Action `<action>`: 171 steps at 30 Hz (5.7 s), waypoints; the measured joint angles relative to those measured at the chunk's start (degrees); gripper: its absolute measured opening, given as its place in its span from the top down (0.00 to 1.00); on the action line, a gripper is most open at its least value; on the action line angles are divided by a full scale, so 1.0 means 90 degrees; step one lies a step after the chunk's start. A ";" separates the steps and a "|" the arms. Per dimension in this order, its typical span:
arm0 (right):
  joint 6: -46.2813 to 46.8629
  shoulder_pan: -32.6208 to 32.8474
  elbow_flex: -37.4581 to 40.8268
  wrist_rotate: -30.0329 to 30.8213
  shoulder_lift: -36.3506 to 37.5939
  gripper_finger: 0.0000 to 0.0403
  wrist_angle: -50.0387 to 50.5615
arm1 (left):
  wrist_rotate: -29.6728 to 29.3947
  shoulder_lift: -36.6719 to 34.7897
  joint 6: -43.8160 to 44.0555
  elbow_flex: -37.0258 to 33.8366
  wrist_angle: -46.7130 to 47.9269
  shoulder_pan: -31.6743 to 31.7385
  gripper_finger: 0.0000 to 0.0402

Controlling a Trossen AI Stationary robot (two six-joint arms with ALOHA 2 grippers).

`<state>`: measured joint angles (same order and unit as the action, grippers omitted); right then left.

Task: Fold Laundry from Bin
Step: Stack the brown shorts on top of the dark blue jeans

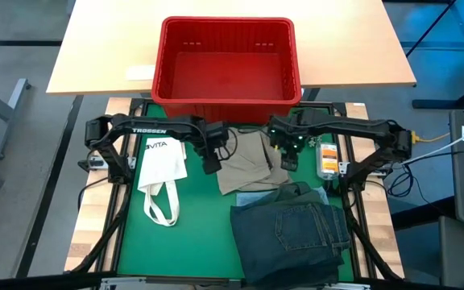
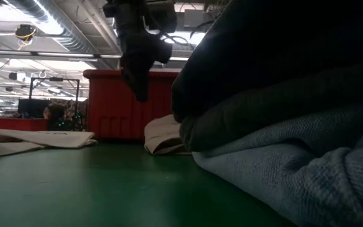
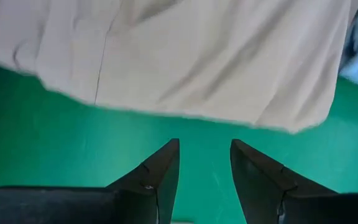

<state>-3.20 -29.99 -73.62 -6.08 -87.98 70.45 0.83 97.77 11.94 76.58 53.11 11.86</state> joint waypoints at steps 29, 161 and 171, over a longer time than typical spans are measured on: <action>0.2164 -0.1003 0.3108 -0.0533 0.1114 0.48 -0.3809 | 0.0071 -0.2122 0.1776 -0.3453 -0.3334 -0.0271 0.66; 0.1969 -0.1001 0.3117 -0.2004 -0.0902 0.96 -0.6139 | -0.1425 -0.0399 0.3796 -0.3764 -0.5648 0.0107 0.59; 0.1992 -0.1006 0.3120 -0.2430 -0.0909 0.96 -0.6430 | -0.1278 -0.0657 0.3772 -0.3764 -0.5652 -0.0025 0.96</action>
<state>14.73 -39.05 -45.54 -27.95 -96.16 12.58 -10.67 91.85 45.89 42.70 2.25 11.64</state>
